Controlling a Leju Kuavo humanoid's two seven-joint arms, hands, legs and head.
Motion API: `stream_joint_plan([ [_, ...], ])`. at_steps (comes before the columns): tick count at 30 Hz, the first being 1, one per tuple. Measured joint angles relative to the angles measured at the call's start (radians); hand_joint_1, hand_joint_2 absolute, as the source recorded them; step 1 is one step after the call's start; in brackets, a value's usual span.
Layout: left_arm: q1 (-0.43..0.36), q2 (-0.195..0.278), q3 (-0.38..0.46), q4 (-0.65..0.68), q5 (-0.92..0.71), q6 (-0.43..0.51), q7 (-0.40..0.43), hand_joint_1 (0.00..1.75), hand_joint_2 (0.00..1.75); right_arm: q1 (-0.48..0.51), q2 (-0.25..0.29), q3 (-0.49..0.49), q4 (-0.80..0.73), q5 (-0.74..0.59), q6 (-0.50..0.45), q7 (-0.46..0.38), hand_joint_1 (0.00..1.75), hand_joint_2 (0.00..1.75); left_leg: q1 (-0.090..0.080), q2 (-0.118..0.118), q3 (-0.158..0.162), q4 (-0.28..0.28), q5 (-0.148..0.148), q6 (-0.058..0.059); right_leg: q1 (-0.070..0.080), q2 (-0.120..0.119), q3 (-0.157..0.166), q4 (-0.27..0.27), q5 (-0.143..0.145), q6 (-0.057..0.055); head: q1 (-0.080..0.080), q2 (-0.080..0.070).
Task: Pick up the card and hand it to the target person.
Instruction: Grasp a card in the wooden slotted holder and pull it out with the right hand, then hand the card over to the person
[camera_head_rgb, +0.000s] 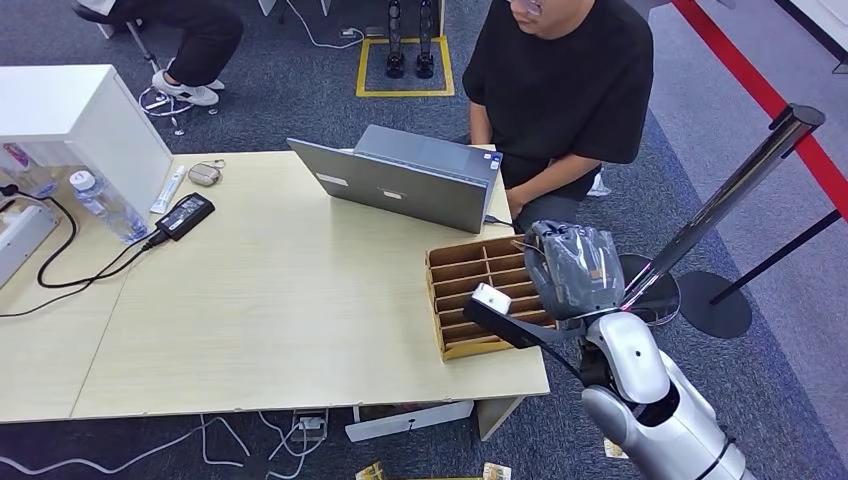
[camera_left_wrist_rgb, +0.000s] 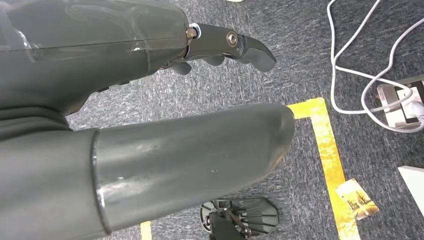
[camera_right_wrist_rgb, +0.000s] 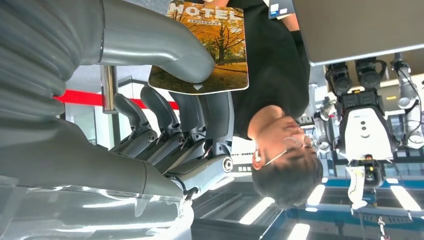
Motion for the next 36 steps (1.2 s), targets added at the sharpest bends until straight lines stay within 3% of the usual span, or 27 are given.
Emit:
stream_joint_plan([
  [6,0.000,0.000,0.000,0.000,0.001,0.000,0.001,0.00,0.00,-0.004,-0.005,-0.005,-0.022,0.015,0.000,-0.005,1.53,1.75,0.000,0.000,0.000,0.000,0.000,0.000,0.000,0.000,0.000,0.000,0.000,0.000,0.000,0.000],
  [12,0.000,0.000,0.000,0.000,-0.002,-0.001,0.001,0.00,0.00,-0.027,-0.008,-0.006,-0.041,0.028,0.002,-0.010,1.37,1.75,0.000,0.000,0.000,0.000,0.000,0.000,0.000,0.000,0.000,0.000,0.000,0.000,0.000,0.000],
  [16,-0.004,0.000,0.000,0.000,-0.015,-0.004,0.002,0.00,0.00,-0.076,-0.006,-0.007,-0.014,-0.016,-0.022,-0.038,1.41,1.75,0.000,0.000,0.000,0.000,0.000,0.000,0.000,0.000,0.000,0.000,0.000,0.000,0.000,0.000],
  [23,-0.027,0.000,-0.001,0.000,-0.041,-0.019,0.019,0.00,0.00,-0.185,-0.001,-0.012,0.131,-0.110,-0.124,-0.102,1.45,1.75,0.000,-0.001,-0.001,0.000,0.001,0.001,0.000,-0.001,0.000,0.000,0.000,0.000,0.000,0.000],
  [36,-0.060,0.000,-0.004,0.000,-0.069,-0.039,0.038,0.00,0.00,-0.363,0.055,-0.009,0.481,-0.178,-0.218,-0.185,1.47,1.75,0.000,-0.001,-0.001,0.000,0.001,0.001,0.000,-0.001,0.000,0.000,0.000,0.000,0.000,0.000],
])
